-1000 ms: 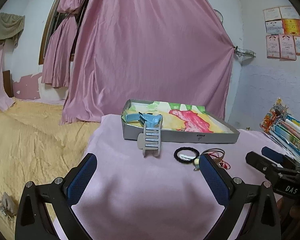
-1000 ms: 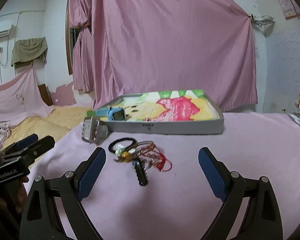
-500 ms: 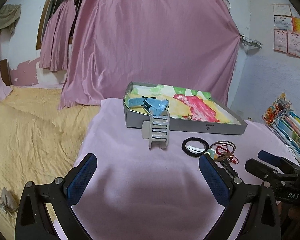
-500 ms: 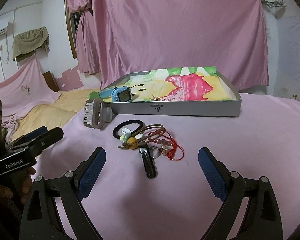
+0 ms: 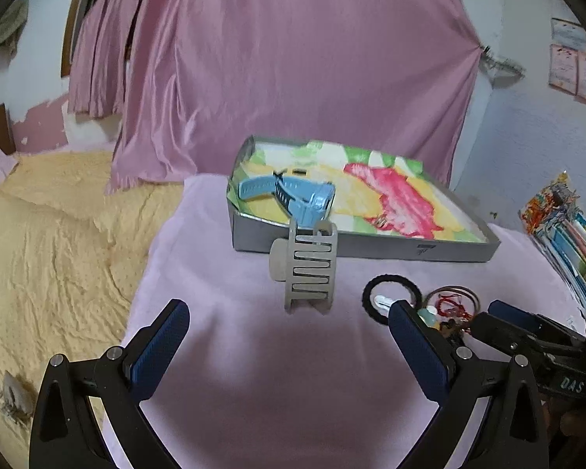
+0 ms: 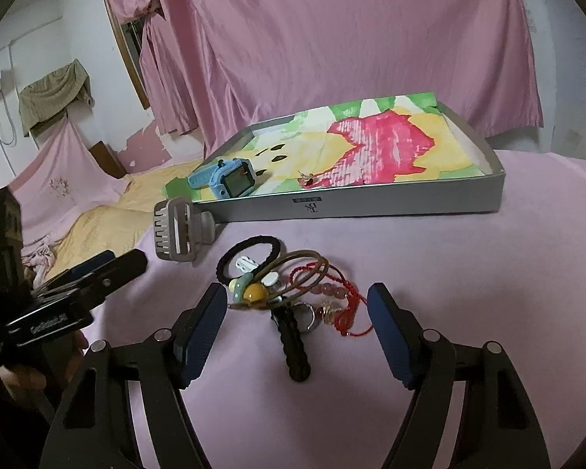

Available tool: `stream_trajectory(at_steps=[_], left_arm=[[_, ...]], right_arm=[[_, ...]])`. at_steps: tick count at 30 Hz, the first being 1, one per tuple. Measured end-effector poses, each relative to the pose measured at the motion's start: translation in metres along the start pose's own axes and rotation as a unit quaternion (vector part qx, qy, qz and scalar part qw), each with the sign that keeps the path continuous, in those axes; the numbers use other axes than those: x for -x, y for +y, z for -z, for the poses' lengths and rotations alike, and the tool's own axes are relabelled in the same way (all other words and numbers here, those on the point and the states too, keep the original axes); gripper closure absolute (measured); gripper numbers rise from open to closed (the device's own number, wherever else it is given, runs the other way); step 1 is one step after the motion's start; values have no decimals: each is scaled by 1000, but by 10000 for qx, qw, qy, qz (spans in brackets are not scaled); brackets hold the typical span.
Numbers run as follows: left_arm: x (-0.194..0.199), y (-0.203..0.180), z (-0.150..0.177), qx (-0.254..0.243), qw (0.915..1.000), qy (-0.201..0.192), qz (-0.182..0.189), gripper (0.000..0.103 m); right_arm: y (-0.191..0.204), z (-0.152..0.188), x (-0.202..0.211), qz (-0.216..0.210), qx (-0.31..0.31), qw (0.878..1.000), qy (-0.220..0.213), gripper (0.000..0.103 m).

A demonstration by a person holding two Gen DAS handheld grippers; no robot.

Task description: Organize jewelry

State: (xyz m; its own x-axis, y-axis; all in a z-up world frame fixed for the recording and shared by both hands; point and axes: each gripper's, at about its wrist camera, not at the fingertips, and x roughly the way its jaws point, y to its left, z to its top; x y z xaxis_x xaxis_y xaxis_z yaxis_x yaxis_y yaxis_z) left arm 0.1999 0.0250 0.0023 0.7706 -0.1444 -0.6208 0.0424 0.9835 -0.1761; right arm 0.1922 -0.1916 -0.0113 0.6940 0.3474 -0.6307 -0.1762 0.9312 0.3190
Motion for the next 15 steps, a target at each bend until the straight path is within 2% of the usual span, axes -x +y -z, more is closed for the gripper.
stream_trajectory(at_steps=[2,3,5,7,11,15], left_arm=[[-6,-1,-3,34,9999,40,105,1],[-8,-2,-5,34,9999,35,143,1],[-15,-5,-6,52,9994,194,278,1],[-19,-7,-7,73,9989,291,365,1],[-17,-8,-13,101,9995,88,271,5],[-22,-11,-19,53,9997,121,216,24]], right_arm=[[-1,-3,-4,-14,-17,10000,57,36],[-1,-4,-6,-36,-34,10000,77,44],[-3,-7,-14,-86,-97,9997,192,49],[-4,-8,-19,-131,-145,9995,267,61],[-5,-9,-23,-218,-202,9990,331,74],[-7,-10,-25,-375,-269,9982,377,91]])
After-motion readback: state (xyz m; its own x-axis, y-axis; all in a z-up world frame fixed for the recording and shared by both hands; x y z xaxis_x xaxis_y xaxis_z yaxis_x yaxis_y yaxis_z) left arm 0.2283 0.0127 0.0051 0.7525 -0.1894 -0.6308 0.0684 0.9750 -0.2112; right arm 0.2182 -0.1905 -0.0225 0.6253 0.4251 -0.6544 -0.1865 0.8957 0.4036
